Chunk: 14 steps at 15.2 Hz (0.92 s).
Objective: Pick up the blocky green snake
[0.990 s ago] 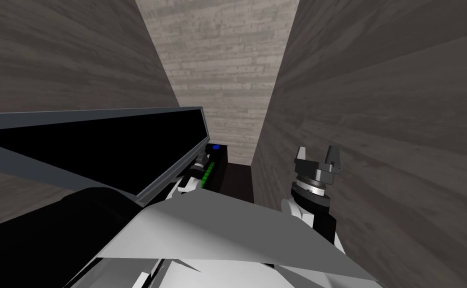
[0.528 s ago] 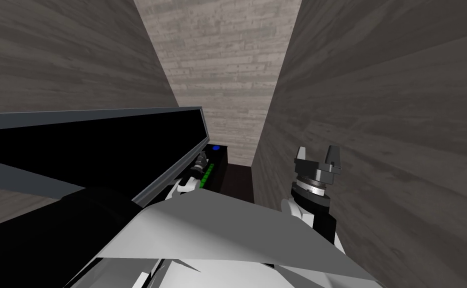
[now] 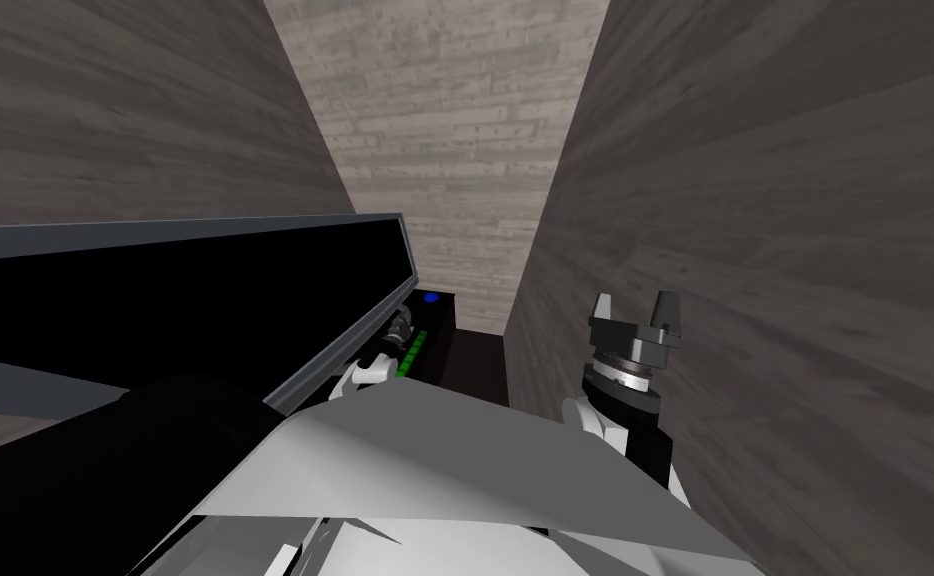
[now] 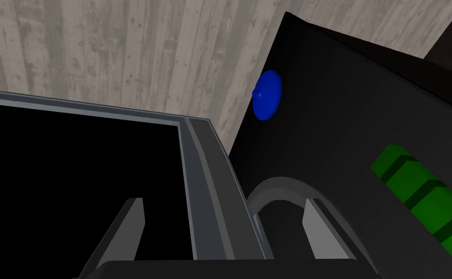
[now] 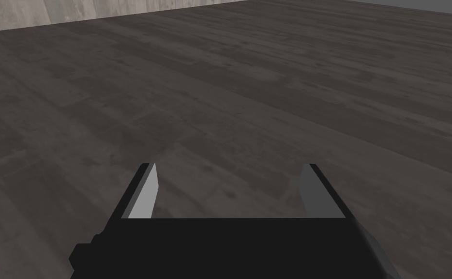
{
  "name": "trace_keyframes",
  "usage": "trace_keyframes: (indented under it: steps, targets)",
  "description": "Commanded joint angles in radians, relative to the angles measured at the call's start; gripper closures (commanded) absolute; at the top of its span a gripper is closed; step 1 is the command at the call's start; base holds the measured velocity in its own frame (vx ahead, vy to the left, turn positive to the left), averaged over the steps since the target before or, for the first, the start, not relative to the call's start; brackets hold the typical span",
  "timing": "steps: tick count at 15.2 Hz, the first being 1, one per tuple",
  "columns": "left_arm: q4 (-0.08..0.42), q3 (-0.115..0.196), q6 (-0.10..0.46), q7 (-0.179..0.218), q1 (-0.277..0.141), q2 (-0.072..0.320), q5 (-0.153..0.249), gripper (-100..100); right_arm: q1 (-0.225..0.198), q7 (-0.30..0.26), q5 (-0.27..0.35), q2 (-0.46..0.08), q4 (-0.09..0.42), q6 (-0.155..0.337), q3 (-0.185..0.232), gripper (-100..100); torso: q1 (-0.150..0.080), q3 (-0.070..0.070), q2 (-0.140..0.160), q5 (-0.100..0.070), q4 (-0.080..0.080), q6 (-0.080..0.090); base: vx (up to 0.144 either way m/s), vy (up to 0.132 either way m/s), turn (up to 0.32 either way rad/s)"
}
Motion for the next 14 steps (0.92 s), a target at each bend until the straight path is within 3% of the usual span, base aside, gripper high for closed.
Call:
trace_keyframes:
  steps: [1, 2, 3, 5, 8, 10, 11, 13, 14]
  targets:
    - [0.035, 0.022, 0.050, 0.037, -0.011, 0.002, 0.005, -100, 0.000, 0.000, 0.000, 0.000, 0.000, 0.000, 0.000, 0, 0.000, 0.000, 0.000, 0.000, 0.000, 0.000, 0.060, 0.004, 0.014]
    - [0.035, 0.022, 0.070, 0.037, -0.011, 0.002, 0.005, -100, 0.000, 0.000, 0.000, 0.000, 0.000, 0.000, 0.000, 0, 0.000, 0.000, 0.000, 0.000, 0.000, 0.000, 0.072, 0.004, 0.015]
    - [0.067, 0.040, 0.093, 0.068, -0.021, 0.003, 0.010, -100, 0.000, 0.000, 0.000, 0.000, 0.000, 0.000, 0.000, 0, 0.000, 0.000, 0.000, 0.000, 0.000, 0.000, 0.093, 0.011, 0.025]
    - [0.067, 0.040, 0.124, 0.068, -0.021, 0.003, 0.010, -100, 0.000, 0.000, 0.000, 0.000, 0.000, 0.000, 0.000, 0, 0.001, -0.001, -0.002, 0.000, 0.000, 0.000, 0.082, 0.006, 0.012]
    - [0.131, 0.077, 0.203, 0.130, -0.040, 0.005, 0.018, -100, 0.000, 0.000, 0.000, 0.000, 0.000, 0.000, 0.000, 0, 0.000, -0.001, -0.001, 0.000, 0.000, 0.000, 0.076, 0.000, 0.018]
    - [0.133, 0.077, 0.233, 0.130, -0.040, 0.005, 0.018, -100, 0.000, 0.000, 0.000, 0.000, 0.000, 0.000, 0.000, 0, 0.000, -0.001, -0.002, 0.000, 0.000, 0.000, 0.077, 0.005, 0.014]
    - [0.166, 0.096, 0.256, 0.161, -0.049, 0.005, 0.022, -100, 0.000, 0.000, 0.000, 0.000, 0.000, 0.000, 0.000, 0, 0.000, -0.001, -0.001, 0.000, 0.000, 0.000, 0.079, 0.007, 0.010]
    - [0.166, 0.096, 0.287, 0.161, -0.049, 0.005, 0.022, -100, 0.000, 0.000, 0.000, 0.000, 0.000, 0.000, 0.000, 0, 0.000, -0.001, -0.001, 0.000, 0.000, 0.000, 0.069, 0.002, 0.013]
    - [0.199, 0.114, 0.311, 0.192, -0.059, 0.006, 0.026, -100, 0.000, 0.000, 0.000, 0.000, 0.000, 0.000, 0.000, 0, 0.000, 0.000, -0.001, 0.000, 0.000, 0.000, 0.063, 0.004, 0.016]
